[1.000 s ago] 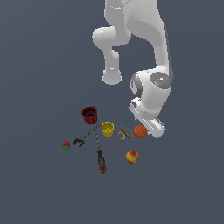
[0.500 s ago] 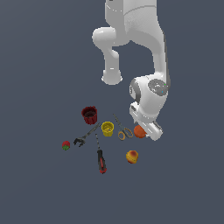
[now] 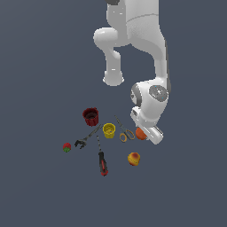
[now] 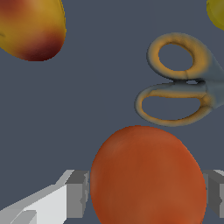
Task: Pick up a designated object from a clutter of objects.
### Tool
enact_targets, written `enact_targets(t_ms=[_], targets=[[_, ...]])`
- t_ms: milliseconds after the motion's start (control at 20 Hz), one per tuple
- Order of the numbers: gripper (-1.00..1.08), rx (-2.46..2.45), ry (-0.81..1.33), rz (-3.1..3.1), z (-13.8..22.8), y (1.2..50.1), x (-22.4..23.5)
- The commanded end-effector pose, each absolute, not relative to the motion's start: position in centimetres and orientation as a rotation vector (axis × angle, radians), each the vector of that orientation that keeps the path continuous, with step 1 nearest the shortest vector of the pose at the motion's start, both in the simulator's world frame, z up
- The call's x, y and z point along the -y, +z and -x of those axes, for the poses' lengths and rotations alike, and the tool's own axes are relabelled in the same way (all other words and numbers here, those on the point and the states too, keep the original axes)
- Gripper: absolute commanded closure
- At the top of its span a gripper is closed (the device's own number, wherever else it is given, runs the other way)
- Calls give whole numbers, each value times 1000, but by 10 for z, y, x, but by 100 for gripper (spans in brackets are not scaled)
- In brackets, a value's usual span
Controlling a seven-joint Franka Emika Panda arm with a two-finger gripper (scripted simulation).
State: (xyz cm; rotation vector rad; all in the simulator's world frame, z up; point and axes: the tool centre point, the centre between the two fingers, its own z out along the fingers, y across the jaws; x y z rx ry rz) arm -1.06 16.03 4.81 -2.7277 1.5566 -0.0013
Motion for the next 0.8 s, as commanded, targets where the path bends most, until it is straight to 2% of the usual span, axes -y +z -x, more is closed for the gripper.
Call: enact_targets(t_ms=[0,750], targets=[[108,-1557,0,2728,11,47,-160],[108,-1556,-2,2727,15,61,-156]])
